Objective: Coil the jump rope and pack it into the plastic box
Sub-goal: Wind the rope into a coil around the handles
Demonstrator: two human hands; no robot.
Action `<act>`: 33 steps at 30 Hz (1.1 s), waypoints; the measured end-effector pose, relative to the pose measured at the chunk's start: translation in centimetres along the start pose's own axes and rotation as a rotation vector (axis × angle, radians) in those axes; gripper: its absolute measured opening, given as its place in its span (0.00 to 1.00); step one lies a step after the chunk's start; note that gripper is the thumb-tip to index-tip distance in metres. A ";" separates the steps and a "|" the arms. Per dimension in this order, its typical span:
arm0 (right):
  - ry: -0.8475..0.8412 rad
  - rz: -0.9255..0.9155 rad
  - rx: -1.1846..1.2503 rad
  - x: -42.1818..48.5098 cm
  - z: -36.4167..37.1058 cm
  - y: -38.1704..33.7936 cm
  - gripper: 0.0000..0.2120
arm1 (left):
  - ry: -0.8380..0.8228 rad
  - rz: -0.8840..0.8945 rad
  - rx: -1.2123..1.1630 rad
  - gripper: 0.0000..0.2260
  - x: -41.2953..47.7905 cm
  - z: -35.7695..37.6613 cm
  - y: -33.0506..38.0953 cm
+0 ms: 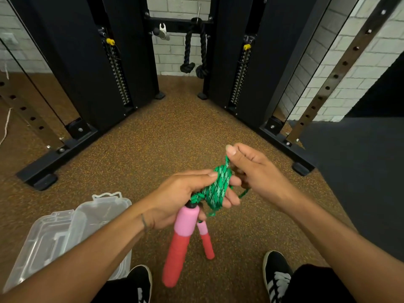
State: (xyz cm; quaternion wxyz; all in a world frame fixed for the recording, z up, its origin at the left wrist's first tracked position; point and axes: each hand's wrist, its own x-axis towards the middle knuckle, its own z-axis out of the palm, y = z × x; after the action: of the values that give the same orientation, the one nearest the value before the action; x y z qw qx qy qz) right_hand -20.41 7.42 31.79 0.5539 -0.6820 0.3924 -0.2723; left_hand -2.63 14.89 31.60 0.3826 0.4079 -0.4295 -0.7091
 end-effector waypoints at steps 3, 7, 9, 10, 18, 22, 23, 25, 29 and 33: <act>-0.042 0.104 0.154 -0.3 1.7 1.4 0.15 | 0.000 0.089 -0.089 0.16 -0.1 -0.3 0.1; -0.097 0.220 0.301 -1.0 4.0 2.1 0.25 | 0.053 0.164 -0.173 0.16 -0.2 -0.4 0.3; -0.115 0.233 0.306 -1.0 4.3 2.1 0.23 | 0.067 0.180 -0.165 0.16 -0.2 -0.5 0.6; -0.120 0.238 0.301 -1.0 4.3 2.0 0.19 | 0.080 0.186 -0.158 0.16 -0.2 -0.7 0.7; -0.188 0.207 0.236 -1.4 4.5 2.4 0.17 | 0.150 0.232 -0.182 0.17 -0.2 -0.9 1.7; -0.193 0.182 0.229 -1.5 4.6 2.3 0.16 | 0.207 0.267 -0.115 0.20 0.2 -1.1 1.4; -0.201 0.180 0.219 -1.5 4.5 2.3 0.16 | 0.229 0.265 -0.097 0.20 0.4 -1.2 1.2; -0.207 0.187 0.195 -1.6 4.5 2.2 0.15 | 0.250 0.252 -0.062 0.21 0.6 -1.4 1.0; -0.198 0.194 0.163 -1.6 4.4 1.9 0.15 | 0.254 0.248 -0.061 0.20 0.9 -1.3 0.9; -0.231 0.180 0.059 -1.8 4.3 1.7 0.13 | 0.266 0.222 -0.075 0.18 1.0 -1.3 0.6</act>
State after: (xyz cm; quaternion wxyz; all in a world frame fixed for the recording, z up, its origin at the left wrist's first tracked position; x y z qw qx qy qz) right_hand -18.28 11.10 29.26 0.6374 -0.6544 0.3771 -0.1526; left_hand -1.69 13.43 31.56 0.5269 0.4337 -0.3906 -0.6178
